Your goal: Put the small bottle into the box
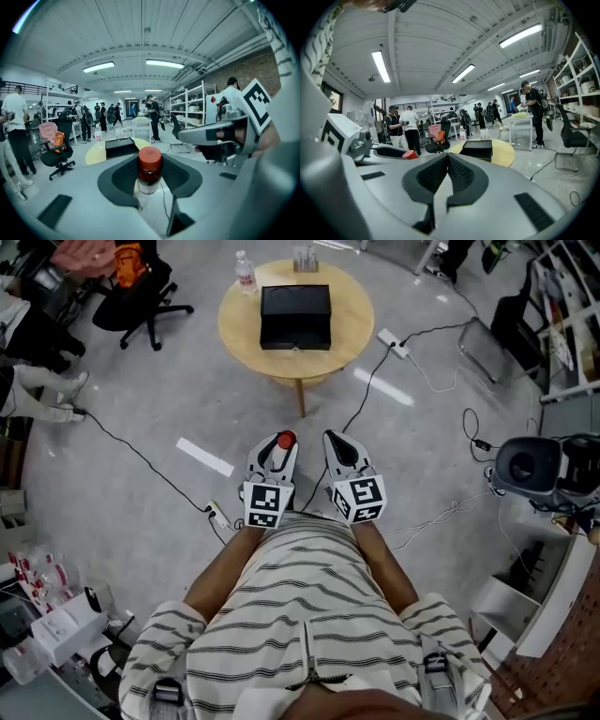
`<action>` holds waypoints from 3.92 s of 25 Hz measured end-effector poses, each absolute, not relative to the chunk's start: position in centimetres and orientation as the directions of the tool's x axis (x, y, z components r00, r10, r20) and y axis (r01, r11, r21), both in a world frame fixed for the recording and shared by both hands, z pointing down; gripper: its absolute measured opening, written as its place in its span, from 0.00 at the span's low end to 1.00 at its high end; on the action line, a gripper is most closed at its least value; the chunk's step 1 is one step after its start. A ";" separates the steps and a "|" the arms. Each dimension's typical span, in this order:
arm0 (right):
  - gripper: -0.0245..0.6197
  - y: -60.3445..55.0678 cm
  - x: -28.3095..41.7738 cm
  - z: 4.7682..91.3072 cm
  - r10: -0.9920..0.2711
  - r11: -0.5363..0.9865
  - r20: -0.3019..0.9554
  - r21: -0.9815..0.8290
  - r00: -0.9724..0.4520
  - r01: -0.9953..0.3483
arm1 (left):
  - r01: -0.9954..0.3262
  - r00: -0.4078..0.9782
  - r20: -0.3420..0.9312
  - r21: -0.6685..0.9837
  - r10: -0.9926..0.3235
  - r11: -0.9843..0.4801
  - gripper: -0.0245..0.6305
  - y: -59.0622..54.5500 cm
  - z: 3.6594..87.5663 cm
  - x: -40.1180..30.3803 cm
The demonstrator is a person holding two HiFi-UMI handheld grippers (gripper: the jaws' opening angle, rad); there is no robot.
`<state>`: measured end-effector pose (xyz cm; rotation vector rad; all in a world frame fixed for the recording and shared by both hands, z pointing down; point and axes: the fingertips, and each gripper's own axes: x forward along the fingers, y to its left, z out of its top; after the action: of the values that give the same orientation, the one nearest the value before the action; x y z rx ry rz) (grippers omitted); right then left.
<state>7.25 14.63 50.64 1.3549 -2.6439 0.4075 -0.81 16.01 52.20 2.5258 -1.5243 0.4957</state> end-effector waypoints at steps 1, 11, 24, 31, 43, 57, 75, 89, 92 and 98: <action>0.07 13.7 7.0 50.5 -0.775 0.554 0.249 -0.175 -0.581 -0.814 | -0.879 0.431 0.355 -0.042 -0.830 -0.475 0.27 15.0 52.1 -1.1; 0.07 3.7 3.9 49.0 -0.797 0.518 0.263 -0.168 -0.544 -0.839 | -0.852 0.478 0.355 -0.033 -0.803 -0.522 0.27 4.9 50.8 -3.8; 0.07 -5.6 -0.3 47.2 -0.828 0.465 0.269 -0.162 -0.492 -0.870 | -0.825 0.525 0.338 -0.024 -0.781 -0.565 0.27 -4.3 49.4 -8.4; 0.07 -8.4 -2.2 47.1 -0.837 0.446 0.283 -0.142 -0.468 -0.883 | -0.824 0.536 0.331 0.005 -0.776 -0.567 0.27 -7.6 49.4 -10.3; 0.07 -10.6 -1.6 48.4 -0.834 0.437 0.310 -0.136 -0.457 -0.889 | -0.828 0.529 0.364 0.022 -0.766 -0.561 0.27 -10.0 51.2 -10.4; 0.07 -14.7 0.7 49.9 -0.797 0.488 0.316 -0.164 -0.514 -0.857 | -0.847 0.486 0.391 -0.010 -0.782 -0.532 0.27 -14.9 51.8 -7.6; 0.07 -16.1 2.4 52.8 -0.770 0.493 0.350 -0.205 -0.534 -0.846 | -0.846 0.465 0.486 -0.004 -0.740 -0.534 0.27 -19.4 56.7 -5.1; 0.07 -13.5 3.4 53.8 -0.768 0.490 0.350 -0.218 -0.537 -0.844 | -0.846 0.456 0.506 -0.008 -0.732 -0.533 0.27 -19.6 59.6 -3.5; 0.07 -13.9 3.5 53.7 -0.767 0.490 0.352 -0.218 -0.536 -0.844 | -0.840 0.461 0.520 -0.004 -0.719 -0.542 0.27 -20.6 60.4 -3.0; 0.07 -16.7 4.1 53.6 -0.765 0.481 0.366 -0.224 -0.531 -0.848 | -0.831 0.461 0.556 -0.004 -0.692 -0.557 0.27 -24.1 61.8 -2.1</action>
<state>4.05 -16.72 53.63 1.3888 -2.5112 0.5619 -2.09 -24.11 61.78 2.4454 -1.3064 0.7446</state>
